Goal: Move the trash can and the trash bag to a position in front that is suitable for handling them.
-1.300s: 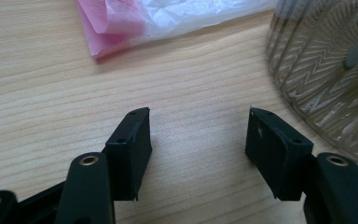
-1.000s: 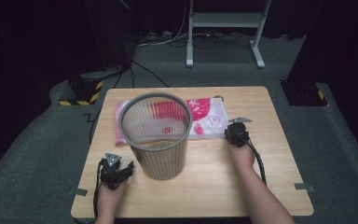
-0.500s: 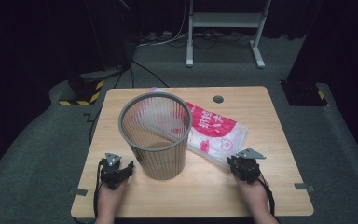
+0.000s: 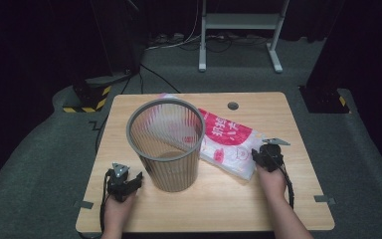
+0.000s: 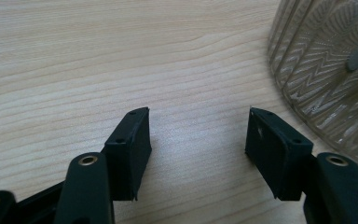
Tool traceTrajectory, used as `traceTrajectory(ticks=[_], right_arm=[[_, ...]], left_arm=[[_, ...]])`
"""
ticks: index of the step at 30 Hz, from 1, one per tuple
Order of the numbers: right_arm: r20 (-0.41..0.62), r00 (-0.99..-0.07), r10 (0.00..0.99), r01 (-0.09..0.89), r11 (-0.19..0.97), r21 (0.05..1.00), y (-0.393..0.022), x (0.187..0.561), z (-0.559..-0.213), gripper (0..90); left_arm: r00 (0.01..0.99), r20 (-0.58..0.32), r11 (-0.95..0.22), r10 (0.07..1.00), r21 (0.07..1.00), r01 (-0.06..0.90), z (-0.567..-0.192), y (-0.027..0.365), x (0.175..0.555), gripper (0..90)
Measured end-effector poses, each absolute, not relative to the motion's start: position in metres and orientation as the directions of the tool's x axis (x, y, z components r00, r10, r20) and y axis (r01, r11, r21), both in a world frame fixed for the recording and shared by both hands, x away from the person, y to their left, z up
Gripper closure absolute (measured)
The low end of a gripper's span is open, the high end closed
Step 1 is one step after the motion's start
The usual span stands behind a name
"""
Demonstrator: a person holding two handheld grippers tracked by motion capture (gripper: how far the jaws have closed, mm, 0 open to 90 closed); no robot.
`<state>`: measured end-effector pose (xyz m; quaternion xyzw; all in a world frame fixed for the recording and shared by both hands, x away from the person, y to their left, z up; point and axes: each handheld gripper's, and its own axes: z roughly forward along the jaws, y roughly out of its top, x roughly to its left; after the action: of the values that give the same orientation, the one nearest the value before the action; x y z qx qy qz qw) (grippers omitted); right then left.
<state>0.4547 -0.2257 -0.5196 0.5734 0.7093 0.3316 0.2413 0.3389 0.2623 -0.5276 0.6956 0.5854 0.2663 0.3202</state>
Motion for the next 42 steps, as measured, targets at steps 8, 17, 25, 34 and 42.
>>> traceTrajectory(ticks=[8, 17, 25, 34, 42], right_arm=[[0.009, -0.385, 0.923, 0.62, 0.251, 0.743, -0.203, 0.39, -0.52, 89.5], [-0.014, -0.414, 0.91, 0.542, 0.259, 0.8, -0.201, 0.362, -0.492, 71.8], [-0.06, -0.292, 0.955, 0.597, 0.231, 0.768, -0.22, 0.425, -0.497, 54.3], [-0.006, -0.377, 0.926, 0.625, 0.259, 0.736, -0.224, 0.385, -0.519, 87.6], [-0.023, -0.39, 0.921, 0.572, 0.262, 0.777, -0.23, 0.353, -0.494, 66.7]], left_arm=[[0.173, 0.0, -0.113, 0.985, 0.757, 0.643, -0.528, 0.262, 0.339, 39.8], [0.171, -0.001, -0.111, 0.985, 0.757, 0.643, -0.528, 0.262, 0.339, 39.9], [0.172, -0.001, -0.111, 0.985, 0.757, 0.643, -0.528, 0.262, 0.339, 39.9], [0.172, -0.003, -0.11, 0.985, 0.757, 0.644, -0.528, 0.262, 0.338, 39.9], [0.176, -0.003, -0.113, 0.984, 0.757, 0.643, -0.528, 0.262, 0.339, 40.0]])
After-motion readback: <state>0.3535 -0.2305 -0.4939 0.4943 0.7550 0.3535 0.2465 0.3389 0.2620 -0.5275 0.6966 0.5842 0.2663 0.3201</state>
